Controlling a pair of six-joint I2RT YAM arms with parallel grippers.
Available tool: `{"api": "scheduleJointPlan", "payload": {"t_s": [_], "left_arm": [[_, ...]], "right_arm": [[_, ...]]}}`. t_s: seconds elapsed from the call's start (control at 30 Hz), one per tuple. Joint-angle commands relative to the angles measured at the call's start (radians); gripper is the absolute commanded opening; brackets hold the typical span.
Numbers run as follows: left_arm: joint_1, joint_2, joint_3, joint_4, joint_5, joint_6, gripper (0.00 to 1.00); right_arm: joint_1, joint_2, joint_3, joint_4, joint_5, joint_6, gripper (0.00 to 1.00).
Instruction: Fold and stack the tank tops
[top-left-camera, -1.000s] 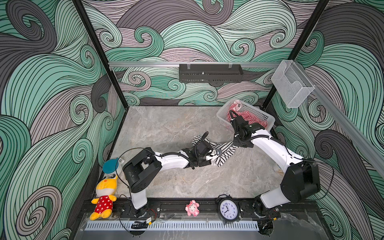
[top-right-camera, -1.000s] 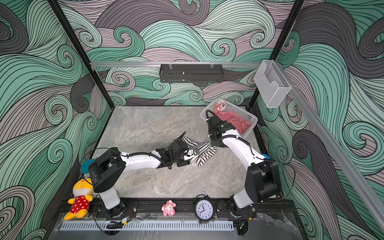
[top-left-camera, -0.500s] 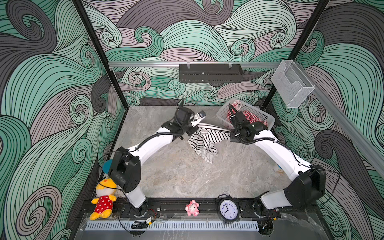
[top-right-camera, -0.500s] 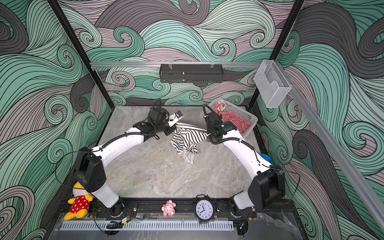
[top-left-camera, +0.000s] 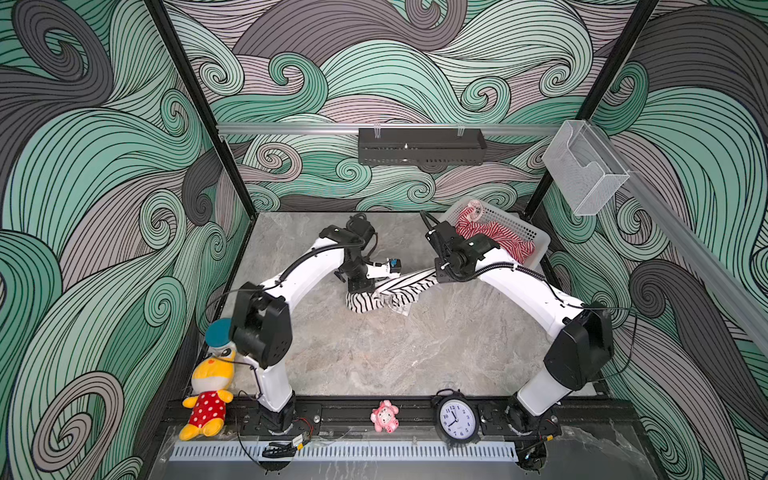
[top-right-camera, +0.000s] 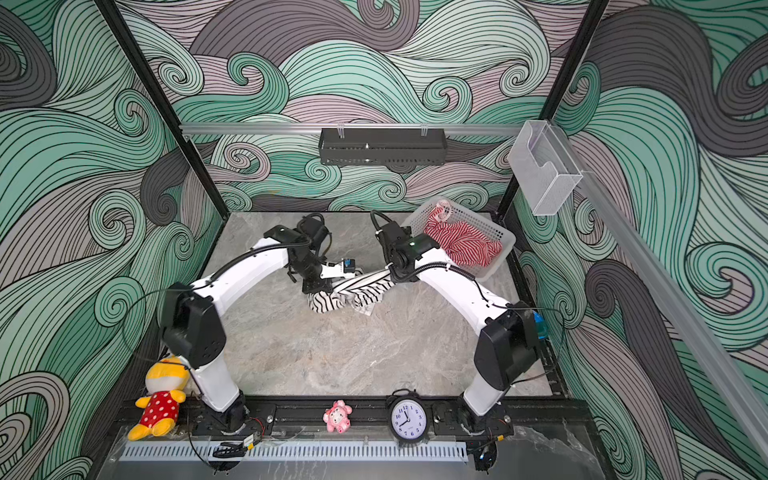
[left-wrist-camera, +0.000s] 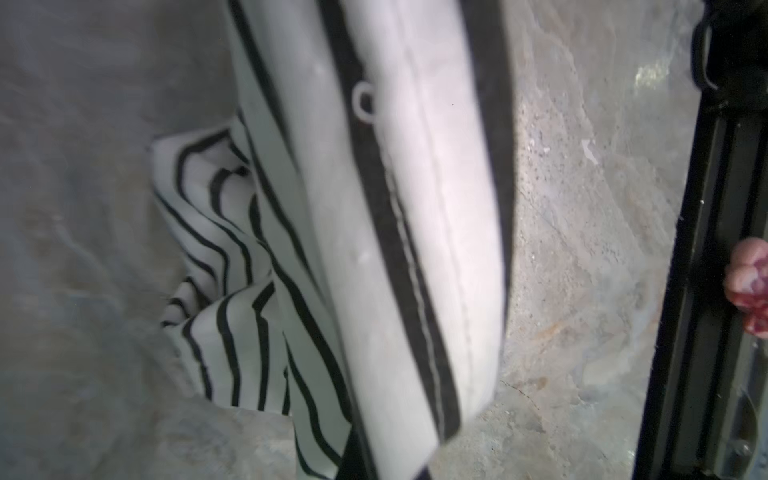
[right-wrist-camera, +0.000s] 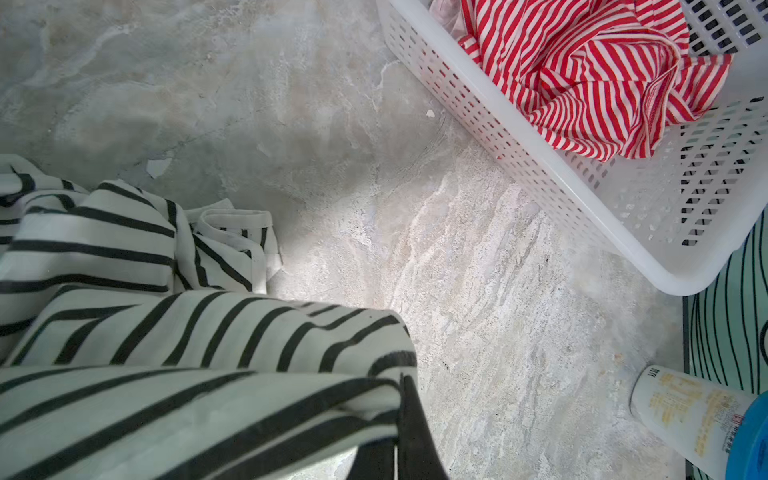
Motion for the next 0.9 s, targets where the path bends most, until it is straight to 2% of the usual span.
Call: {"api": "scheduleJointPlan", "payload": {"t_s": [0.0, 0.17, 0.23, 0.33, 0.37, 0.4, 0.43, 0.47, 0.57, 0.67, 0.73, 0.87], "left_arm": [[0.023, 0.175, 0.128, -0.153, -0.01, 0.048, 0.01], [0.052, 0.347, 0.296, 0.008, -0.064, -0.097, 0.06], [0.065, 0.358, 0.31, 0.091, -0.085, -0.153, 0.09], [0.085, 0.315, 0.287, 0.176, -0.089, -0.239, 0.2], [0.091, 0.288, 0.269, 0.183, -0.073, -0.258, 0.27], [0.101, 0.247, 0.239, 0.19, -0.042, -0.278, 0.45], [0.113, 0.196, 0.198, 0.203, -0.003, -0.296, 0.58], [0.124, 0.14, 0.149, 0.217, 0.031, -0.308, 0.67], [0.138, -0.027, -0.014, 0.313, 0.061, -0.362, 0.79], [0.122, -0.193, -0.272, 0.495, 0.085, -0.376, 0.81], [0.08, -0.258, -0.406, 0.606, 0.028, -0.392, 0.78], [-0.004, -0.264, -0.514, 0.712, -0.111, -0.436, 0.67]], "right_arm": [[0.0, 0.035, 0.049, -0.033, 0.044, -0.003, 0.0], [0.001, 0.097, 0.073, -0.04, 0.081, 0.004, 0.0], [0.0, 0.121, 0.08, -0.042, 0.102, 0.01, 0.0], [-0.005, 0.146, 0.077, -0.043, 0.14, 0.015, 0.0], [-0.011, 0.152, 0.076, -0.044, 0.145, 0.015, 0.0], [-0.018, 0.16, 0.076, -0.043, 0.151, 0.015, 0.0], [-0.026, 0.168, 0.077, -0.043, 0.152, 0.012, 0.0], [-0.034, 0.176, 0.079, -0.042, 0.15, 0.008, 0.0], [-0.045, 0.195, 0.087, -0.025, 0.138, -0.009, 0.0], [-0.051, 0.206, 0.086, -0.009, 0.119, -0.017, 0.0], [-0.059, 0.207, 0.078, 0.001, 0.1, -0.018, 0.0], [-0.068, 0.188, 0.058, 0.018, 0.068, -0.013, 0.0]]}}
